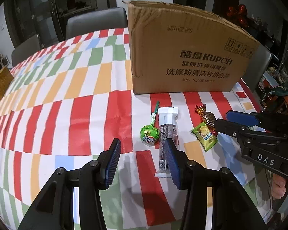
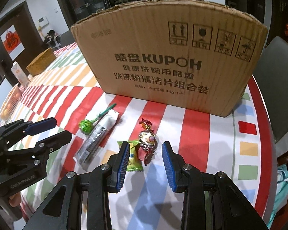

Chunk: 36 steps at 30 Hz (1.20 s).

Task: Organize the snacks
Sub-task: 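Grasp the gold wrapped candy with the right tool while the left tool grasps the green lollipop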

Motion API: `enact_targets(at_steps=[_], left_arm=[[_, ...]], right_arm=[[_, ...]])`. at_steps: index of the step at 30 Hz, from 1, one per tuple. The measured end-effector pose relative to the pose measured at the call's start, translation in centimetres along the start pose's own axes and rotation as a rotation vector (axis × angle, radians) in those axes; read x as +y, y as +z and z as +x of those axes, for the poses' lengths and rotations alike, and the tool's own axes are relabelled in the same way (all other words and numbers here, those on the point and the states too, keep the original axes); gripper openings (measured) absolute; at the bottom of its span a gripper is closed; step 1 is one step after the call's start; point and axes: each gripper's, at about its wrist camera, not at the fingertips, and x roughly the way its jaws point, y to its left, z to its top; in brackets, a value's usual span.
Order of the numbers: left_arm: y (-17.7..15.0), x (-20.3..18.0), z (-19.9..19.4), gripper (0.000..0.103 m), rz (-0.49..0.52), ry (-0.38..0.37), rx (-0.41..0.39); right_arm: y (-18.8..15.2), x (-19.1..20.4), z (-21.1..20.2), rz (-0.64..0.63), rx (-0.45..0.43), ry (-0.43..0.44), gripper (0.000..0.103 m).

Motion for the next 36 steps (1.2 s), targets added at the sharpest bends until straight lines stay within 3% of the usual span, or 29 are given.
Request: enact_targets(at_steps=[10, 21, 36], left_arm=[[0.6, 0.2, 2.1, 0.043, -0.014, -0.028, 0.028], [1.4, 0.5, 3.8, 0.027, -0.029, -0.05, 0.048], [1.8, 0.2, 3.4, 0.025, -0.044, -0.035, 0.016]], right_arm=[[0.6, -0.5, 1.3, 0.009, 0.011, 0.002, 0.035], [1.1, -0.6, 3.0, 0.016, 0.03, 0.014, 0.028], [1.0, -0.9, 2.8, 0.018, 0.017, 0.005, 0.024]])
